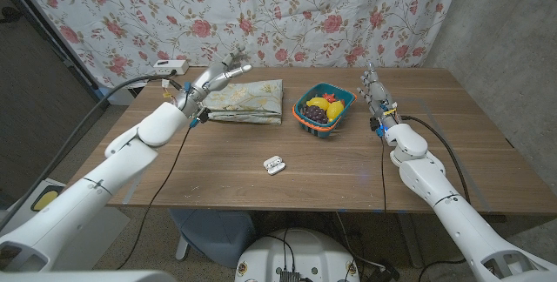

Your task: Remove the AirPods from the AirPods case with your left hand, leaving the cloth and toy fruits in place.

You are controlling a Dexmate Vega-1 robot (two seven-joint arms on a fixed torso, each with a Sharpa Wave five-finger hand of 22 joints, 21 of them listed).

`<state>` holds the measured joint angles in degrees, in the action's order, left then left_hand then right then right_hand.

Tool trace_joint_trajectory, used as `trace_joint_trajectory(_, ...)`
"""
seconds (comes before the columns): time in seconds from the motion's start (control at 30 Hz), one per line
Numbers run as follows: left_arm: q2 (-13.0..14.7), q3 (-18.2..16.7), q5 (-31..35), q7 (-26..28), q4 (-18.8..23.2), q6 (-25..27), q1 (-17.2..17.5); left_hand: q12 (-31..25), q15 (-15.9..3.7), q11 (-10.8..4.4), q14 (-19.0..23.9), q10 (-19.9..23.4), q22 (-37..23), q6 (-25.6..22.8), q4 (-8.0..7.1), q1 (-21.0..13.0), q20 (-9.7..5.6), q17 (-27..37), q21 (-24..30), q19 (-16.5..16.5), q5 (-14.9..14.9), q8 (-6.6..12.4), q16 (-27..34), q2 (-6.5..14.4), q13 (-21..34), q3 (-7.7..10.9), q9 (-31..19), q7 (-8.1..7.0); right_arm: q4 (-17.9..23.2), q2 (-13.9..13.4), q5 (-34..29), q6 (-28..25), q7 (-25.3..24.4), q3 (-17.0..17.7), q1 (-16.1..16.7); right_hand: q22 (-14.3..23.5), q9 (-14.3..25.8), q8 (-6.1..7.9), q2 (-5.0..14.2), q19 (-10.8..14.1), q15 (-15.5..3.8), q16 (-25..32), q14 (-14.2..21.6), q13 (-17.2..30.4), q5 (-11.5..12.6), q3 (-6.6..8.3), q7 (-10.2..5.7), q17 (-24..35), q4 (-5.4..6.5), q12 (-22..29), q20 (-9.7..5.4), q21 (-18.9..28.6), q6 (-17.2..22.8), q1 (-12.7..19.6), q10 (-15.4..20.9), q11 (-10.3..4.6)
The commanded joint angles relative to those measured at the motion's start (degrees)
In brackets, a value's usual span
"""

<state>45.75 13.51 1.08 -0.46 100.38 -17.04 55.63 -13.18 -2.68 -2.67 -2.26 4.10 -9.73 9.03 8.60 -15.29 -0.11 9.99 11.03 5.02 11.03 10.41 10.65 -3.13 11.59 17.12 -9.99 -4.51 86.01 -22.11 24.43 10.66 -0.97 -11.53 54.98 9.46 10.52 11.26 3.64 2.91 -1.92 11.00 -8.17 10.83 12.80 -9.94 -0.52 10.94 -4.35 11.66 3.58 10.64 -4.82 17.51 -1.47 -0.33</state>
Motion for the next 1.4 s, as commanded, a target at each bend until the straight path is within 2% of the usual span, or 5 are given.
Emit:
trace_joint_trajectory(0.03, 0.5, 0.2, 5.6, -2.7, 0.8, 0.3, -1.7, -0.2, -0.45, -0.36, -0.2, 0.4, -0.2, 1.1, -0.2, 0.0, -0.49, 0.3, 0.1, 0.0, 0.4, -0.35, 0.0, -0.7, 0.2, -0.34, -0.2, -0.1, 0.2, -0.3, 0.0, 0.1, 0.1, 0.3, -0.1, 0.2, 0.2, -0.2, -0.02, -0.2, -0.05, 0.3, -0.3, 0.1, -0.3, -0.19, -0.19, 0.0, -0.17, 0.0, 0.29, -0.1, -0.2, 0.7, -0.1, -0.32)
trace_joint_trajectory(0.3, 0.2, 0.7, 10.2, -2.7, 0.7, -0.7, -2.6, -0.4, -0.68, -1.37, -0.3, 0.9, -0.2, 3.4, -0.13, -0.5, -0.59, 0.2, 0.0, 0.0, 0.9, -0.57, 0.0, -0.7, 0.3, -0.34, -0.2, -0.95, 0.1, -0.2, 0.0, -0.1, -0.2, 0.3, -0.2, 0.2, 0.2, -0.18, -0.02, -0.2, -0.09, 0.3, -0.3, 0.2, -0.3, -0.19, -0.23, 0.0, -0.2, 0.0, 0.3, -0.1, -0.2, 0.7, -0.1, -0.24)
trace_joint_trajectory(0.37, 0.3, 0.8, 12.3, -2.7, 1.5, 0.0, -2.7, -0.8, -1.71, -1.82, 0.0, 2.3, -0.2, 2.4, 0.02, -1.3, -0.59, 0.2, -0.1, 0.0, 1.2, 0.2, 0.1, -0.6, 0.3, -0.16, -0.2, -2.94, -0.1, -0.2, 0.1, -0.1, 0.0, 0.3, -0.2, 0.2, 0.2, -0.18, -0.02, -0.2, -0.13, 0.3, -0.3, 0.2, -0.3, -0.19, -0.22, 0.0, -0.2, 0.0, 0.33, -0.1, -0.2, 0.7, -0.1, -0.28)
trace_joint_trajectory(0.4, 0.0, 0.8, 11.6, -3.3, 1.2, -0.1, -2.8, -0.9, -1.83, -1.82, 0.1, 2.5, -0.2, 2.4, 0.04, -1.3, -0.6, 0.2, 0.0, 0.0, 1.2, 0.23, 0.1, -0.6, 0.3, -0.15, -0.2, -3.03, -0.1, -0.2, 0.0, -0.1, -0.1, 0.3, -0.2, 0.2, 0.2, -0.18, -0.02, -0.2, -0.15, 0.3, -0.3, 0.2, -0.3, -0.19, -0.21, 0.0, -0.21, 0.0, 0.34, -0.1, -0.2, 0.7, -0.1, -0.25)
trace_joint_trajectory(1.4, -1.4, 2.3, 17.1, -7.8, 0.5, -2.5, -6.5, -0.1, -1.62, -2.77, -1.4, 1.3, -0.2, 7.9, 0.71, -4.5, -1.33, 0.2, -0.4, -1.3, 2.2, -0.36, -0.3, -1.9, 0.4, -0.16, -0.4, -2.94, -3.7, 0.8, 0.5, 2.5, 2.6, 0.2, -2.0, 0.2, 0.2, -0.16, 0.02, -0.2, -0.18, 0.3, -0.3, 0.2, -0.4, -0.17, -0.29, 0.1, -0.28, -0.2, 0.43, 0.0, -0.2, 0.8, -0.2, -0.33)
